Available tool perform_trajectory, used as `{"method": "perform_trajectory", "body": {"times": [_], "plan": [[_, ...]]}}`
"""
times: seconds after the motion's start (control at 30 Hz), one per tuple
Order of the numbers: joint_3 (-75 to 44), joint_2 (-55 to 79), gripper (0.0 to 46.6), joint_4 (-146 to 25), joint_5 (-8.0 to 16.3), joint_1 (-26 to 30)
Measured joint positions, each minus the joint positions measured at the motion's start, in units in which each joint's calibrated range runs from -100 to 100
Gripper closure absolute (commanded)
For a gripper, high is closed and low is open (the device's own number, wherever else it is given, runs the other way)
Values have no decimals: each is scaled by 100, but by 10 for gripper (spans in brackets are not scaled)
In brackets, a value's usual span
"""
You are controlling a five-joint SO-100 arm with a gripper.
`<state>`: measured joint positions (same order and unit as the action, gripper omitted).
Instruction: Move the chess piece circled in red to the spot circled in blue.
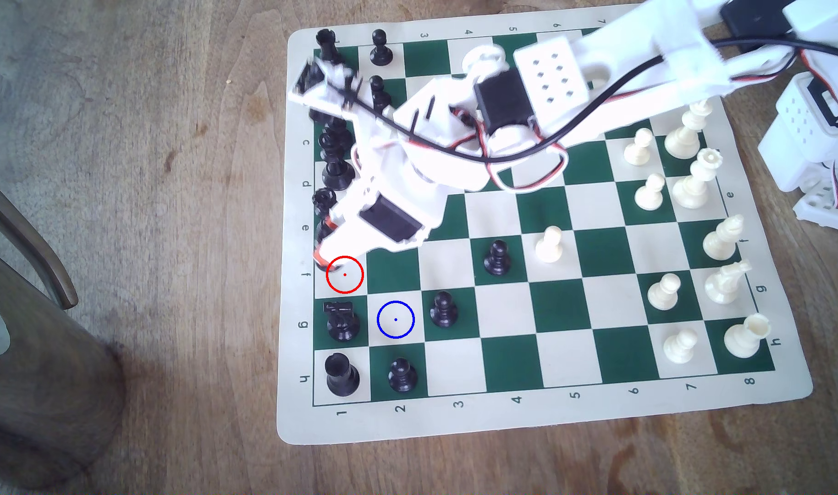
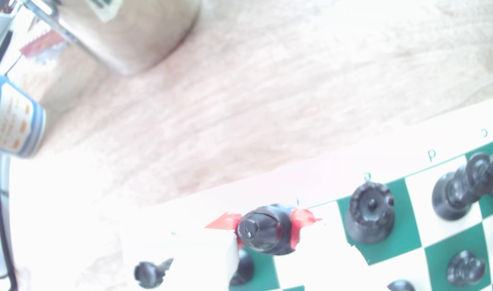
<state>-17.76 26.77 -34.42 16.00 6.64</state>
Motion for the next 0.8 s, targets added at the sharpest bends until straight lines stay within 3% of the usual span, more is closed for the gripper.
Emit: {"method": "perform_trajectory", "body": {"times": [0.13,0.37,0.53,0.8], "plan": [[181,-729,464,-120,0,0],[2232,-2086,464,-112,10,288],[2847,-2128,464,56,10,479],[2865,-1491,464,526,-34,656]]}}
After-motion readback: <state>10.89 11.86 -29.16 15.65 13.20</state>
